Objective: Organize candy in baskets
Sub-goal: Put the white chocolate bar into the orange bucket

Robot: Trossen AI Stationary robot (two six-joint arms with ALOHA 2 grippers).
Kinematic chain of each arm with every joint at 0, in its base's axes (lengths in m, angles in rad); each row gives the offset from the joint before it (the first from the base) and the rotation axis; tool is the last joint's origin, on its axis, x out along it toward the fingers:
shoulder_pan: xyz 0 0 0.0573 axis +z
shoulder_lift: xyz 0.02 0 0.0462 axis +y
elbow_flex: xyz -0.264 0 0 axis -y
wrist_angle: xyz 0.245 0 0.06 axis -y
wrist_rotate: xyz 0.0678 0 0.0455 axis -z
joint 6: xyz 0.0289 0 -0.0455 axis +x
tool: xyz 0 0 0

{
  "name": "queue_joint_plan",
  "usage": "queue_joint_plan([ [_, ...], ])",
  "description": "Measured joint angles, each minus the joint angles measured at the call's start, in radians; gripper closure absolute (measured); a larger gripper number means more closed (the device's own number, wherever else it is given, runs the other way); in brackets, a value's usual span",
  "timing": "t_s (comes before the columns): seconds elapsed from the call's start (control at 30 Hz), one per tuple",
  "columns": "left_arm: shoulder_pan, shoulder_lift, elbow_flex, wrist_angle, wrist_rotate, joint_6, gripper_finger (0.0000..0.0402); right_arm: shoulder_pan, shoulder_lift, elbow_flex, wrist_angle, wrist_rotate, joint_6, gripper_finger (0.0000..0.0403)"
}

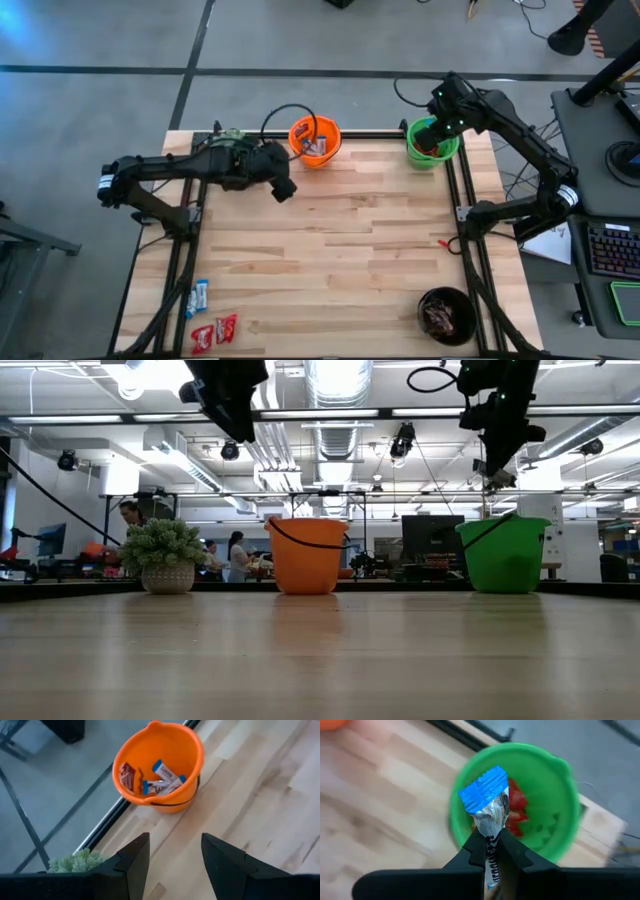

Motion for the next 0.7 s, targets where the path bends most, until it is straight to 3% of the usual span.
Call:
queue_joint_plan([
  [0.33, 0.033, 0.000, 0.000, 0.006, -0.004, 0.026, 0.0239, 0.012, 0.051, 0.012, 0.201, -0.259, -0.003, 0.0390],
  [0.7, 0.050, 0.000, 0.000, 0.011, -0.031, 0.120, 0.0239, 0.135, 0.224, 0.180, 0.217, -0.261, -0.022, 0.0390],
])
